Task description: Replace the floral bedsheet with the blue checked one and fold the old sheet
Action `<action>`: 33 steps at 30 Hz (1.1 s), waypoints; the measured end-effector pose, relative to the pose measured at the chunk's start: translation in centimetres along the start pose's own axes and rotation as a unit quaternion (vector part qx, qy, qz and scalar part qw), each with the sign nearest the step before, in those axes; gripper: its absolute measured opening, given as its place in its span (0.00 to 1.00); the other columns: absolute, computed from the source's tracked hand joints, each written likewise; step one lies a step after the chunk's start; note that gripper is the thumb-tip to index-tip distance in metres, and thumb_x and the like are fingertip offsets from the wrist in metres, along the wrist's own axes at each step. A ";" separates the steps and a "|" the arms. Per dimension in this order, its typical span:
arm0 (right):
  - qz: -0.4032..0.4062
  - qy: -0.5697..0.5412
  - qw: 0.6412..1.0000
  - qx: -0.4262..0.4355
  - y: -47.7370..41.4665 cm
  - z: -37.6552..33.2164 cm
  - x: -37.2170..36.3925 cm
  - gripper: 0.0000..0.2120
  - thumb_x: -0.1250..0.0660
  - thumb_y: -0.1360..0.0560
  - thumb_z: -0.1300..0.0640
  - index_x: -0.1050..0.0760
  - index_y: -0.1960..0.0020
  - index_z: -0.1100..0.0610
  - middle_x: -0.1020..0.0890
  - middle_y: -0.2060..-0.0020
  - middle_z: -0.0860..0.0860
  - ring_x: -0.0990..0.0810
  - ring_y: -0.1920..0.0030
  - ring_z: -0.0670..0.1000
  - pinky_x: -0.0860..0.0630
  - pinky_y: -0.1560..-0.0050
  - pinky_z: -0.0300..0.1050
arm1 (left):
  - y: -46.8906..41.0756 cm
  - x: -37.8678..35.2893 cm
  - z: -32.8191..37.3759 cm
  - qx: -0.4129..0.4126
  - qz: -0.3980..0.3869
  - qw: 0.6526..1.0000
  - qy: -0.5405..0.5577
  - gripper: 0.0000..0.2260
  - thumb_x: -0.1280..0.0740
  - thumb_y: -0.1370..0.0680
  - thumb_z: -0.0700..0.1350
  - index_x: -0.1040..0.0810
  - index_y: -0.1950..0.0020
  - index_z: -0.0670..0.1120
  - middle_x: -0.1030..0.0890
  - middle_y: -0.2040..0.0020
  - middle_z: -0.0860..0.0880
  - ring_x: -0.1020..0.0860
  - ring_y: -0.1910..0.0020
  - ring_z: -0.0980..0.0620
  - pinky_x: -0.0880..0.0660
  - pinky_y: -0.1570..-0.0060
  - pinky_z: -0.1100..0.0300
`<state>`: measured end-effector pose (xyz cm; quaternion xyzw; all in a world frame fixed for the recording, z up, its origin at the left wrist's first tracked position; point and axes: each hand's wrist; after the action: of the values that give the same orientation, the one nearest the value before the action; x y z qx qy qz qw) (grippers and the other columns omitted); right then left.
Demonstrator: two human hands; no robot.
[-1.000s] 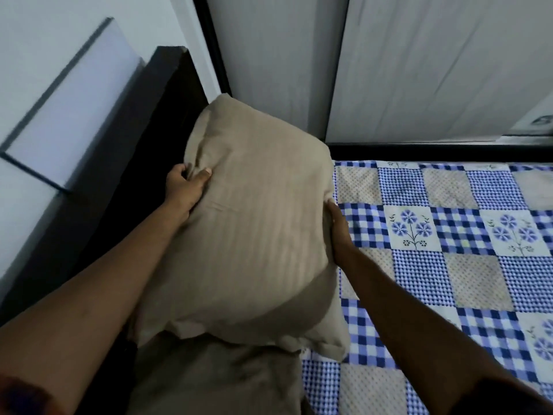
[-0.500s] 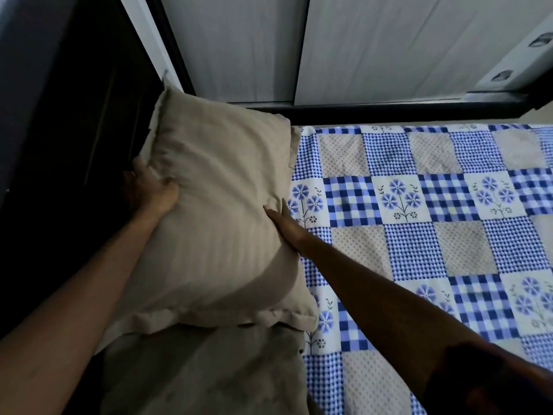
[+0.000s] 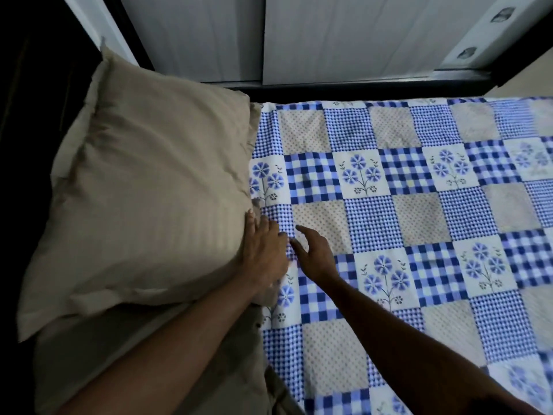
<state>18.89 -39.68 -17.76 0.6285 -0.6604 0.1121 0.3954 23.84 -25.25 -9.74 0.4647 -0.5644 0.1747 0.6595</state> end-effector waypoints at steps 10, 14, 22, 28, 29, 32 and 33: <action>-0.098 -0.011 0.994 0.052 12.2 7.2 -1.9 0.18 0.37 0.20 0.49 0.22 0.35 0.55 0.20 0.44 0.54 0.22 0.43 0.57 0.25 0.46 0.49 | 12.1 -9.2 8.7 -0.047 -0.114 0.992 -0.035 0.23 0.37 0.24 0.55 0.24 0.30 0.49 0.30 0.26 0.42 0.40 0.24 0.36 0.62 0.28 0.30; -0.204 -0.015 0.976 0.076 18.1 8.5 -2.9 0.19 0.39 0.20 0.48 0.23 0.33 0.53 0.21 0.44 0.54 0.22 0.45 0.57 0.23 0.47 0.51 | 19.5 -12.9 12.8 -0.032 -0.187 0.980 0.054 0.18 0.31 0.33 0.53 0.15 0.45 0.50 0.17 0.46 0.48 0.26 0.36 0.39 0.58 0.24 0.35; -0.367 0.037 0.927 0.068 22.8 11.9 -0.3 0.18 0.36 0.19 0.49 0.25 0.31 0.52 0.23 0.39 0.55 0.23 0.39 0.59 0.26 0.40 0.49 | 25.6 -14.2 15.2 -0.008 -0.197 0.979 0.049 0.19 0.34 0.30 0.59 0.14 0.50 0.49 0.15 0.50 0.47 0.21 0.36 0.42 0.58 0.22 0.42; -0.397 0.096 0.909 0.081 22.3 13.7 1.3 0.16 0.37 0.19 0.48 0.24 0.33 0.48 0.21 0.39 0.52 0.22 0.38 0.56 0.25 0.40 0.48 | 24.9 -14.0 16.5 0.068 -0.230 0.971 -0.011 0.28 0.49 0.16 0.57 0.49 0.19 0.47 0.41 0.20 0.44 0.50 0.20 0.43 0.67 0.25 0.40; -0.397 0.095 0.909 0.080 22.0 14.2 1.3 0.16 0.37 0.19 0.48 0.24 0.33 0.48 0.21 0.39 0.52 0.22 0.38 0.56 0.25 0.39 0.48 | 25.2 -14.3 16.5 0.071 -0.217 0.973 0.022 0.24 0.49 0.16 0.54 0.40 0.22 0.45 0.31 0.26 0.41 0.40 0.23 0.41 0.63 0.23 0.42; -0.401 0.088 0.910 0.066 21.5 15.1 1.7 0.16 0.36 0.19 0.49 0.24 0.33 0.49 0.22 0.37 0.52 0.23 0.38 0.55 0.26 0.40 0.46 | 27.8 -18.3 15.5 0.049 -0.112 0.992 -0.033 0.12 0.32 0.30 0.49 0.17 0.61 0.40 0.17 0.60 0.39 0.17 0.48 0.37 0.47 0.23 0.41; -0.396 0.081 0.912 0.071 21.4 15.5 1.7 0.16 0.36 0.19 0.49 0.23 0.33 0.49 0.22 0.38 0.53 0.22 0.38 0.56 0.26 0.40 0.46 | 28.3 -19.7 15.0 0.073 -0.127 0.989 -0.034 0.09 0.30 0.32 0.45 0.20 0.70 0.41 0.18 0.65 0.41 0.16 0.50 0.38 0.49 0.22 0.42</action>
<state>-6.54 -46.97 -19.38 0.8535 -0.3130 0.0431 0.4143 -12.21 -17.31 -16.86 0.5850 -0.5084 0.1141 0.6215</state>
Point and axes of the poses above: each hand's wrist, its own y-axis away from the middle knuckle, its own x-axis out of the back of the hand, z = x × y
